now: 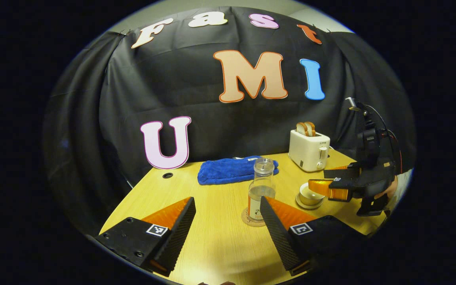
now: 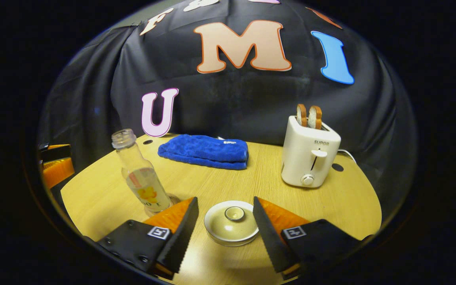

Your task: Open the teacup lid with one hand, grasp the water bottle and pour water into the teacup with the other hand; after pouring, place the water bottle on the coaster and then close the teacup lid.

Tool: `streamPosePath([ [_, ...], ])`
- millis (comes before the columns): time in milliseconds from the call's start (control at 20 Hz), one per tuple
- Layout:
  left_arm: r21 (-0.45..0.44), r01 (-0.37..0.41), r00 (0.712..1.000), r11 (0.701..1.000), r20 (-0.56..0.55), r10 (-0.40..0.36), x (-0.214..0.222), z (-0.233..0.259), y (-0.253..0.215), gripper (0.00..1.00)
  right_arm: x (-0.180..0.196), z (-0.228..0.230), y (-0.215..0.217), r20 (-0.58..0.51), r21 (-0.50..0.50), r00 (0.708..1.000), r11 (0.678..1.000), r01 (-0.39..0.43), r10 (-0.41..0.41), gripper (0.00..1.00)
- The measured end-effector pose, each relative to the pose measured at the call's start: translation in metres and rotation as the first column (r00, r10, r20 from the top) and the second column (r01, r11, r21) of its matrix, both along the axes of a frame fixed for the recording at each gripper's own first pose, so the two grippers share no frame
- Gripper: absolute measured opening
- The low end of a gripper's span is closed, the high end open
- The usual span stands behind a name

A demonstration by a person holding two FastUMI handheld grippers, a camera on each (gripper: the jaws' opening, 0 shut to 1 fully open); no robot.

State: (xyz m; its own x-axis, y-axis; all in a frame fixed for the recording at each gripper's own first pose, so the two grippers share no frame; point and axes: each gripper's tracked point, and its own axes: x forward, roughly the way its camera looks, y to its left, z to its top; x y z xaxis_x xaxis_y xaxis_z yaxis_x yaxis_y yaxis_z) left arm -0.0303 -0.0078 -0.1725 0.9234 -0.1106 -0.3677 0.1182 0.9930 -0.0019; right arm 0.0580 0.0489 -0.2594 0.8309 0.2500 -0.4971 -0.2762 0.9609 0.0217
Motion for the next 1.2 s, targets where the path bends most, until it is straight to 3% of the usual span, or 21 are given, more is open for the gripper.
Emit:
streamPosePath([
  [50,-0.001,0.002,1.0,1.0,0.012,-0.002,0.004,0.005,-0.001,0.95,-0.004,0.01,0.0,0.02,0.001,1.0,1.0,0.0,0.0,1.0],
  [200,0.007,-0.017,0.999,1.0,0.049,0.016,0.018,0.021,0.002,0.96,-0.019,0.049,-0.001,0.081,0.025,0.997,1.0,0.017,-0.019,0.94],
  [250,-0.005,-0.018,0.998,1.0,0.065,0.018,0.023,0.029,0.001,0.95,-0.022,0.063,-0.003,0.108,0.033,0.994,0.999,0.024,-0.028,0.98],
  [350,-0.018,-0.022,0.995,1.0,0.097,0.023,0.031,0.041,0.001,0.95,-0.031,0.087,-0.008,0.147,0.042,0.988,0.999,0.034,-0.04,0.94],
  [400,-0.019,-0.024,0.993,1.0,0.111,0.026,0.035,0.048,0.001,0.95,-0.034,0.098,-0.01,0.164,0.051,0.985,0.998,0.037,-0.045,0.98],
  [500,-0.024,-0.031,0.989,0.999,0.146,0.034,0.04,0.064,0.001,0.95,-0.037,0.122,-0.018,0.206,0.057,0.976,0.997,0.06,-0.071,0.94],
  [600,-0.027,-0.03,0.982,0.999,0.184,0.035,0.042,0.079,0.001,0.95,-0.04,0.143,-0.022,0.246,0.075,0.965,0.994,0.076,-0.092,0.98],
  [900,-0.027,-0.008,0.979,1.0,0.203,0.014,0.046,0.092,-0.008,0.95,-0.039,0.164,-0.027,0.29,0.096,0.947,0.989,0.115,-0.138,1.0],
  [950,-0.029,-0.005,0.98,1.0,0.199,0.011,0.047,0.091,-0.008,0.95,-0.04,0.165,-0.026,0.285,0.101,0.948,0.988,0.114,-0.139,0.93],
  [1050,-0.024,-0.001,0.981,1.0,0.196,0.006,0.046,0.092,-0.007,0.95,-0.038,0.166,-0.029,0.287,0.099,0.947,0.988,0.117,-0.141,0.98],
  [1150,-0.013,0.0,0.979,1.0,0.204,0.002,0.046,0.096,-0.005,0.95,-0.037,0.167,-0.032,0.291,0.1,0.945,0.987,0.127,-0.151,0.93],
  [1200,-0.007,0.001,0.978,1.0,0.208,0.001,0.046,0.097,-0.006,0.95,-0.036,0.165,-0.032,0.285,0.1,0.946,0.987,0.129,-0.152,0.98],
])
